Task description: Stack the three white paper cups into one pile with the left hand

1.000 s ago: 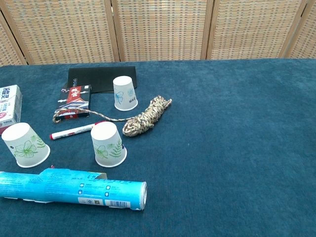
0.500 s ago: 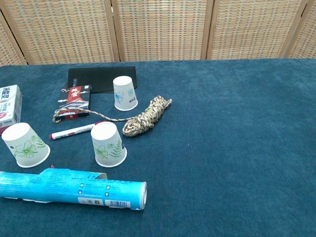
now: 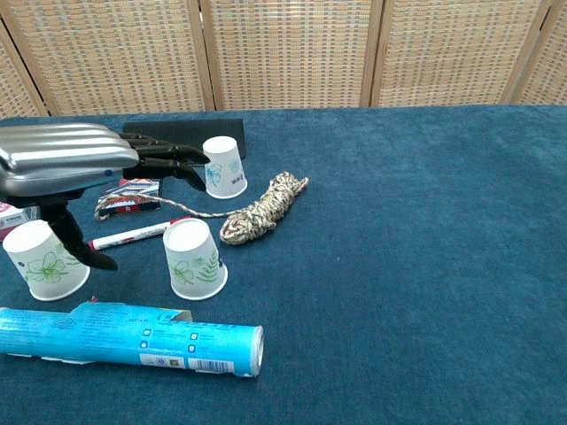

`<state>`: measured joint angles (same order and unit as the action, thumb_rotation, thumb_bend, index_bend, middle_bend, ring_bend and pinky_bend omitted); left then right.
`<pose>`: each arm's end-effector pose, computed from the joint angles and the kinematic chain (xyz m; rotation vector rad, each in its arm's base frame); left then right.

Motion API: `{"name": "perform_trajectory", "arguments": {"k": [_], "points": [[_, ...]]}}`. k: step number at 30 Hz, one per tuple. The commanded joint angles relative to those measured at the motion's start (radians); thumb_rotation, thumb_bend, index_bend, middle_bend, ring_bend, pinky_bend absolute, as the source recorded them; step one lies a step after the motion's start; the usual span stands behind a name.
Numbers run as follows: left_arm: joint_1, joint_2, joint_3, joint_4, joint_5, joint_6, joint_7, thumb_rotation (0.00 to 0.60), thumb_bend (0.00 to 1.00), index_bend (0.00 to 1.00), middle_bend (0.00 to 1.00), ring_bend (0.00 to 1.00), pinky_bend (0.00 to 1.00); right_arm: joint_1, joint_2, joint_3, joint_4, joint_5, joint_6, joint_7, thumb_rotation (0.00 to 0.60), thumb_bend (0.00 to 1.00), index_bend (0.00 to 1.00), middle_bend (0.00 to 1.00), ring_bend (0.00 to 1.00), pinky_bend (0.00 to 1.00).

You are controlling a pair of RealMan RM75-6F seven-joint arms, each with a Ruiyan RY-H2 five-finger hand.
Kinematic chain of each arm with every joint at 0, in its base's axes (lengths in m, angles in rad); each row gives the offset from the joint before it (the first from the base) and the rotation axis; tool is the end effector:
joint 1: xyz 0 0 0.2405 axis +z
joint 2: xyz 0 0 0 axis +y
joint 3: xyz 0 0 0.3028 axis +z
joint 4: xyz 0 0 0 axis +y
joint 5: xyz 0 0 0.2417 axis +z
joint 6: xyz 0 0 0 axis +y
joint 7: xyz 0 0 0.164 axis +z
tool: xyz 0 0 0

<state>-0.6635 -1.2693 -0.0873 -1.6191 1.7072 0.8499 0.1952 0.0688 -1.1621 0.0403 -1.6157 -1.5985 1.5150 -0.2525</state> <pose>-0.1877 0.3396 -0.0011 -2.3135 -0.5168 -0.8704 -0.3474 -0.1980 0.1310 1.5044 -0.6923 0.8055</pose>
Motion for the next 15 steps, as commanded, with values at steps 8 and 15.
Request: {"name": "perform_trajectory", "arguments": {"k": [8,15], "points": [[-0.058,-0.121,-0.031,0.072,-0.148,-0.062,0.141,0.6,0.0,0.26,0.1,0.15,0.21,0.003,0.004,-0.003,0.0,0.001,-0.006,0.012,0.6,0.0,0.0,0.0,0.0,0.0],[-0.074,-0.161,-0.031,0.091,-0.2,-0.059,0.16,0.6,0.13,0.44,0.27,0.3,0.32,0.007,0.001,0.0,0.005,0.011,-0.012,0.016,0.6,0.0,0.0,0.0,0.0,0.0]]}}
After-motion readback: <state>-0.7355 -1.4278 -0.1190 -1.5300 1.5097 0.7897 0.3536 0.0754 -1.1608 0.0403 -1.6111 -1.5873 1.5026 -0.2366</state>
